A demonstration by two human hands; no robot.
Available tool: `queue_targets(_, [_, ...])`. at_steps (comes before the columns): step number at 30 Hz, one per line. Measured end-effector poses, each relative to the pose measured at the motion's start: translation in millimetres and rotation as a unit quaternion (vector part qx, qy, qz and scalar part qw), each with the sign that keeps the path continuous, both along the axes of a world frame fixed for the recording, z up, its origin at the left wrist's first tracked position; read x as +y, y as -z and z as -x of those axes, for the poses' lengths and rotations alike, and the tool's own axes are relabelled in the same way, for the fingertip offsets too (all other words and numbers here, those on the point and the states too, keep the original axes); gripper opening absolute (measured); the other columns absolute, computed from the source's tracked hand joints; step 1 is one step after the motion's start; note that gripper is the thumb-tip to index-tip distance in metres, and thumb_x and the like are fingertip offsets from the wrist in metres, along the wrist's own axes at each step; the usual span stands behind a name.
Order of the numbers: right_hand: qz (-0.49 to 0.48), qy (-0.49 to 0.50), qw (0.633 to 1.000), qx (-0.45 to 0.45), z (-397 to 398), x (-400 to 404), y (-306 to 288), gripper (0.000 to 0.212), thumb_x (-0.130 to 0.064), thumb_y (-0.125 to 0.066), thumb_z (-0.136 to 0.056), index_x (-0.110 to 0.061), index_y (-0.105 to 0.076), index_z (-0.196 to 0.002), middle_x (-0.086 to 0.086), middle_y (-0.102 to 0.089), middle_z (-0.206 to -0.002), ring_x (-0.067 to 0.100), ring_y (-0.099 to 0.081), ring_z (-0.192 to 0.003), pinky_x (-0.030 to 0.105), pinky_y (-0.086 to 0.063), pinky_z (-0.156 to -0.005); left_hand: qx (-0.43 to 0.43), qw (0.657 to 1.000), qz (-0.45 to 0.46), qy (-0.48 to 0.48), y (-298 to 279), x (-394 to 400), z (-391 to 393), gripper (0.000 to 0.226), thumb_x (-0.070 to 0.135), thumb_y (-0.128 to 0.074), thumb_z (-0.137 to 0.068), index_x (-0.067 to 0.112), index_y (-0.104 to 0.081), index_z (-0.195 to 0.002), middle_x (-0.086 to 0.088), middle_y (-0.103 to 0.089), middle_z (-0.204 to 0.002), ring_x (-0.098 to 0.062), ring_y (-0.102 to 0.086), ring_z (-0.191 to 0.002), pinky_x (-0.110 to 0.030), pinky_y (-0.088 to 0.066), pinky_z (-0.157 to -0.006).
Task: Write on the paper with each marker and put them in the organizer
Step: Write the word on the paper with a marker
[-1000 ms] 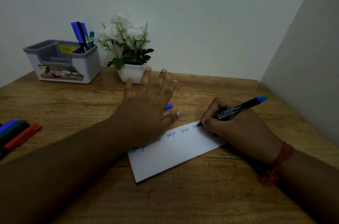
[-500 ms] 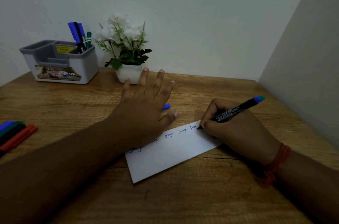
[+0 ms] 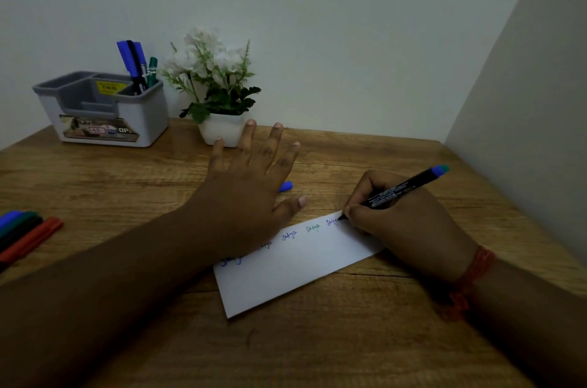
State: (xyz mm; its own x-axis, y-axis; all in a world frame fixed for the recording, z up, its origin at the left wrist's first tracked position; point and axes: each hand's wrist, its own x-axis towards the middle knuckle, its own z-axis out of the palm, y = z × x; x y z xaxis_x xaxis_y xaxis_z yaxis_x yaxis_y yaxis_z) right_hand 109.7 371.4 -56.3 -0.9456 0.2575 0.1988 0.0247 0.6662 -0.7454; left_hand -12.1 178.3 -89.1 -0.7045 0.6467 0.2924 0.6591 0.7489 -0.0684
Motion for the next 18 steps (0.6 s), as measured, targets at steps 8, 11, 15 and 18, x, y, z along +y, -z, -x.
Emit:
queue_targets(8, [0.090, 0.051, 0.991, 0.089, -1, 4, -2, 0.006, -0.011, -0.068, -0.087, -0.012, -0.069, -0.081, 0.001, -0.074, -0.076, 0.009, -0.071, -0.071, 0.027, -0.056, -0.073, 0.018, 1.000, -0.004, 0.020, -7, 0, -4, 0.078, 0.072, -0.001, -0.086, 0.035, 0.018, -0.153, 0.004, 0.029, -0.161, -0.025, 0.032, -0.145, -0.061, 0.006, -0.117])
queue_targets(11, [0.086, 0.048, 0.989, 0.107, -1, 2, -4, 0.004, -0.013, -0.068, -0.088, -0.012, -0.069, -0.084, 0.000, -0.074, -0.078, 0.010, -0.071, -0.071, 0.031, -0.056, -0.076, 0.034, 0.998, -0.031, 0.050, -16, -2, -5, 0.076, 0.068, -0.004, -0.089, 0.032, 0.004, -0.156, 0.004, 0.013, -0.165, -0.022, 0.021, -0.150, -0.057, 0.006, -0.119])
queue_targets(15, [0.088, 0.035, 0.989, 0.116, -4, 0, -7, 0.004, -0.014, -0.070, -0.088, -0.017, -0.069, -0.085, -0.001, -0.074, -0.081, 0.010, -0.071, -0.076, 0.036, -0.058, -0.081, 0.045, 0.995, -0.057, 0.072, -27, -9, -3, 0.067, 0.061, -0.019, -0.095, 0.027, -0.025, -0.153, 0.003, -0.022, -0.163, -0.017, -0.007, -0.152, -0.051, 0.003, -0.120])
queue_targets(18, [0.092, 0.019, 0.989, 0.118, -5, -1, -8, 0.009, -0.014, -0.073, -0.086, -0.022, -0.072, -0.085, -0.006, -0.075, -0.090, 0.011, -0.071, -0.088, 0.041, -0.058, -0.087, 0.006, 0.998, -0.031, 0.050, -28, -14, 2, 0.051, 0.054, -0.036, -0.099, 0.029, -0.042, -0.143, 0.007, -0.034, -0.158, -0.012, -0.017, -0.150, -0.048, 0.004, -0.121])
